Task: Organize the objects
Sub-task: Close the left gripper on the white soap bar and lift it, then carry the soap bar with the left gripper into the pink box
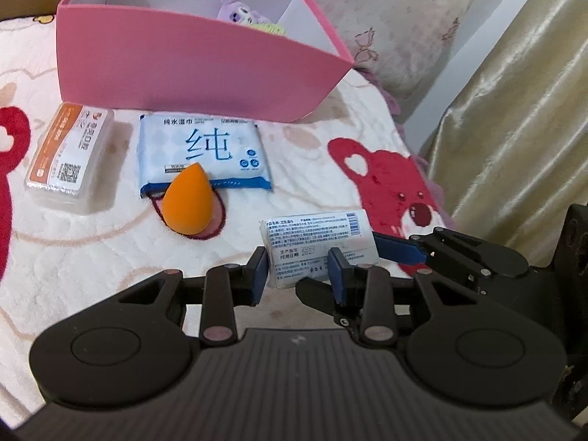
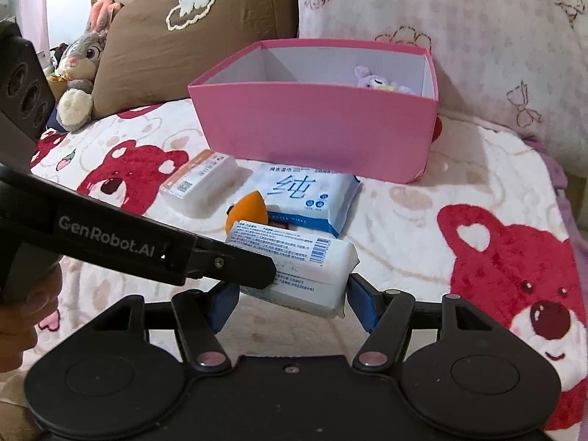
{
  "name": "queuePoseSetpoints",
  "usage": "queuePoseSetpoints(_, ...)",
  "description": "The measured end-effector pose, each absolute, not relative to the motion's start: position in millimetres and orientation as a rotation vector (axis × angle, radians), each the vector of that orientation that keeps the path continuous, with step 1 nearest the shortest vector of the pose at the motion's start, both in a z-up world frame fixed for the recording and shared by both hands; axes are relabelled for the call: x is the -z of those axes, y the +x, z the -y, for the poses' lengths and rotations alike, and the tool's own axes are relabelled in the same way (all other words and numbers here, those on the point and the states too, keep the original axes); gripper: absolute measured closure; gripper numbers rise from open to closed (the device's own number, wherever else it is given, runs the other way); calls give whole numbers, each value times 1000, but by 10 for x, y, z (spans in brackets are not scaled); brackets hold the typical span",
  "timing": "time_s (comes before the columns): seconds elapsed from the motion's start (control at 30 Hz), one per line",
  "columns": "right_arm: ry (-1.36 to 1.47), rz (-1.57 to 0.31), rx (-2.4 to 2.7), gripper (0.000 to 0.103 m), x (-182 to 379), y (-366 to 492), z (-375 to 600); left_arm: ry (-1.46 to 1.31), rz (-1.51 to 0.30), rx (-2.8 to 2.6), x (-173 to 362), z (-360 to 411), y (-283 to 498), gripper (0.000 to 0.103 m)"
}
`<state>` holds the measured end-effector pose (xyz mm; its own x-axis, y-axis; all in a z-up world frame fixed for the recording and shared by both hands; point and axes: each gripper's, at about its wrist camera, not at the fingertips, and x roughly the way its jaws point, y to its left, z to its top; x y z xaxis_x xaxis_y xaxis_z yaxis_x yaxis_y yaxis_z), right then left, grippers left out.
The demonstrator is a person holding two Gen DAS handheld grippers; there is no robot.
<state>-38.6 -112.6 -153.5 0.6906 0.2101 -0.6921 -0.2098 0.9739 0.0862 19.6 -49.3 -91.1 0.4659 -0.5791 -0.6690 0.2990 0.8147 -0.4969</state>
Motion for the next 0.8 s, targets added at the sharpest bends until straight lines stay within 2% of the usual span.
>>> queuePoseSetpoints(0.27,-37,-714,-236,33,1286,-516,1037,-337,-921,575,613,400,121,70)
queuePoseSetpoints(0.4,48,-709,-258,34,1124,-561,1093,-358,-904,563,454,338,43,70)
queuePoseSetpoints(0.8,-32,-626,-312,38,610,-488,924,-332,-850,533,-120,133,75,70)
